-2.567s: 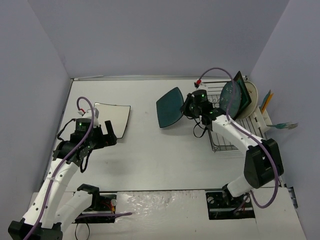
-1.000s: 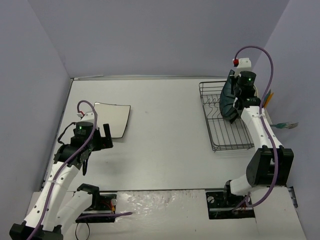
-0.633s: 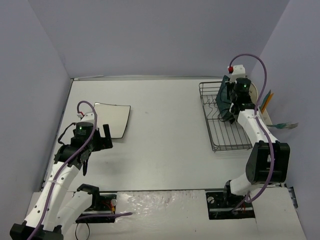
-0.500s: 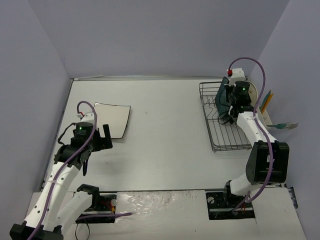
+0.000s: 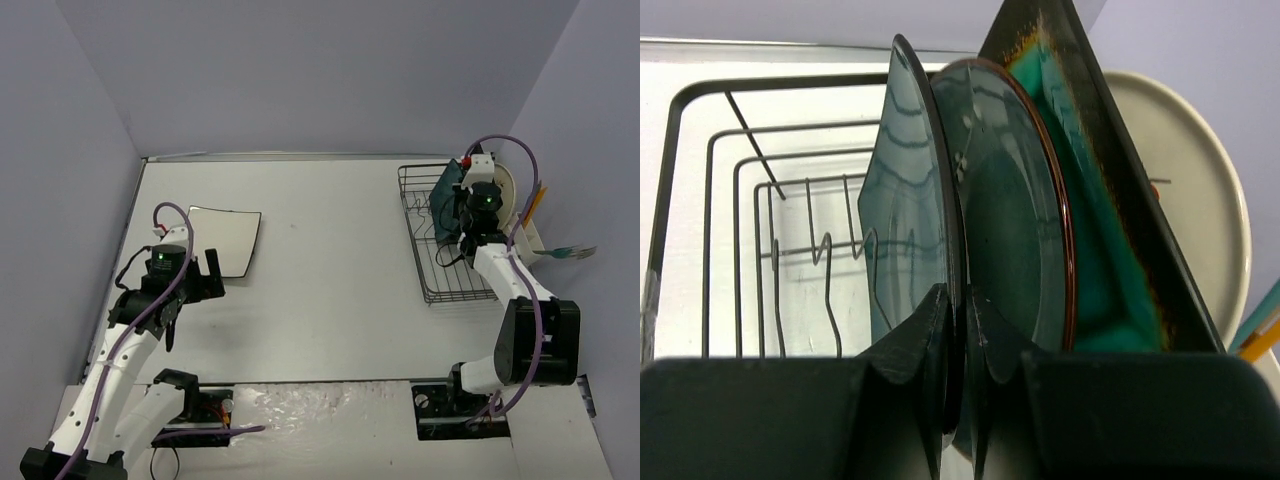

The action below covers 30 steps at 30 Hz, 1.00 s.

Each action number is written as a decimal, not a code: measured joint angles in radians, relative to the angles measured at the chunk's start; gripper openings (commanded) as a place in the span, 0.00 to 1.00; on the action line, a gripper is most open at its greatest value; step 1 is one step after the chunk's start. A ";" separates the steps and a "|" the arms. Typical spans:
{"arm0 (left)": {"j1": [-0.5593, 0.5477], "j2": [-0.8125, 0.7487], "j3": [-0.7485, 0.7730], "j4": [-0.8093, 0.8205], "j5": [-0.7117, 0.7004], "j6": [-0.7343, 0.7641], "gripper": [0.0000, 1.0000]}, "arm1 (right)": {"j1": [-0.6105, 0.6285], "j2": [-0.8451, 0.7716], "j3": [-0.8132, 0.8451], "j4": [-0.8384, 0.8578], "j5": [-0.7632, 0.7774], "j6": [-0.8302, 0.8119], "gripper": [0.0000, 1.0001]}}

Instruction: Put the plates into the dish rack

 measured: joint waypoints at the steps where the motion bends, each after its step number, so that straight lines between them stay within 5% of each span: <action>1: 0.000 0.000 0.000 0.000 0.000 0.000 0.97 | 0.000 -0.013 -0.013 -0.003 0.001 0.005 0.09; 6: 0.000 -0.001 0.000 0.000 0.000 0.000 0.97 | 0.000 -0.042 -0.022 -0.032 0.003 0.014 0.55; 8: 0.000 -0.001 0.000 0.000 0.000 0.000 0.97 | 0.000 -0.047 -0.022 -0.040 0.003 0.022 0.63; 22: 0.000 0.006 0.000 -0.001 0.000 -0.056 0.97 | 0.025 -0.164 0.051 -0.214 -0.052 0.136 0.99; 30: 0.028 0.056 -0.048 0.062 0.017 -0.261 0.97 | 0.085 -0.350 0.125 -0.252 -0.248 0.356 1.00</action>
